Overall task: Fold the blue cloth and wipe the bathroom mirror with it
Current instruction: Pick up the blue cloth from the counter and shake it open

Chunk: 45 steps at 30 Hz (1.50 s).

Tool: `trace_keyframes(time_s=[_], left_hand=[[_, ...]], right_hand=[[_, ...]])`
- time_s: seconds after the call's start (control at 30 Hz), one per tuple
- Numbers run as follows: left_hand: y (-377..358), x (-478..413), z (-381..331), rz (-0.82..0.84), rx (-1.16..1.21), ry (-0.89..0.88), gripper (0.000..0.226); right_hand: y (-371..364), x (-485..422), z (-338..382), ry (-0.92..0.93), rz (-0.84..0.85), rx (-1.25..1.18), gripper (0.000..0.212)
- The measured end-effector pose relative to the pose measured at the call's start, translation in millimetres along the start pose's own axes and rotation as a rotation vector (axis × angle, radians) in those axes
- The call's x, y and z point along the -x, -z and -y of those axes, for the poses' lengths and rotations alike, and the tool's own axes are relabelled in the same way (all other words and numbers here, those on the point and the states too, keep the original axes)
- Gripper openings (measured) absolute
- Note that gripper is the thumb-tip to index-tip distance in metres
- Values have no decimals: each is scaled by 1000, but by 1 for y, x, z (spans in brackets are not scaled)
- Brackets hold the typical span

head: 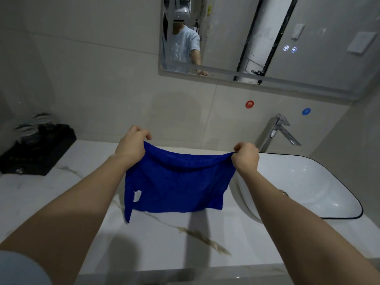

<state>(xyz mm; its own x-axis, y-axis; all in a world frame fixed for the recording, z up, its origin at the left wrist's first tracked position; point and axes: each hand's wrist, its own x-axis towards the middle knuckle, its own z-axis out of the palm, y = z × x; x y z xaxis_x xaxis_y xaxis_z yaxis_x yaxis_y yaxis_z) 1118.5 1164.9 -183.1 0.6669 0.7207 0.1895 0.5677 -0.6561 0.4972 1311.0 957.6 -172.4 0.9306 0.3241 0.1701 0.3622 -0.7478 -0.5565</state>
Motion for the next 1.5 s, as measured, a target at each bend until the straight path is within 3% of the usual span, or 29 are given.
trace_keyframes(time_s=[0.13, 0.27, 0.5, 0.63, 0.77, 0.9, 1.03, 1.23, 1.5], left_hand=[[1, 2, 10, 66, -179, -17, 25], [-1, 5, 12, 15, -379, -83, 18], [-12, -4, 22, -22, -408, 4, 26], [-17, -13, 19, -72, -176, 119, 31], [1, -35, -4, -253, 236, 270, 41], [31, -49, -36, -482, 452, 174, 45], [44, -46, -49, -556, 446, 103, 42], [27, 9, -54, -474, 423, 69, 42], [-79, 139, -26, -154, 338, 236, 43]], right_hand=[[3, 2, -7, 62, 26, 234, 32], [1, 7, -9, 65, 32, 363, 24], [-6, -1, -12, -114, 2, 137, 34], [-13, -5, -6, -159, 45, -34, 34], [-6, -14, 20, -128, -88, -371, 29], [18, -25, 53, -28, -239, -549, 26], [35, -24, 61, 46, -297, -630, 23], [42, 10, 22, 68, -221, -605, 24], [-2, 110, -98, -52, 214, -275, 26]])
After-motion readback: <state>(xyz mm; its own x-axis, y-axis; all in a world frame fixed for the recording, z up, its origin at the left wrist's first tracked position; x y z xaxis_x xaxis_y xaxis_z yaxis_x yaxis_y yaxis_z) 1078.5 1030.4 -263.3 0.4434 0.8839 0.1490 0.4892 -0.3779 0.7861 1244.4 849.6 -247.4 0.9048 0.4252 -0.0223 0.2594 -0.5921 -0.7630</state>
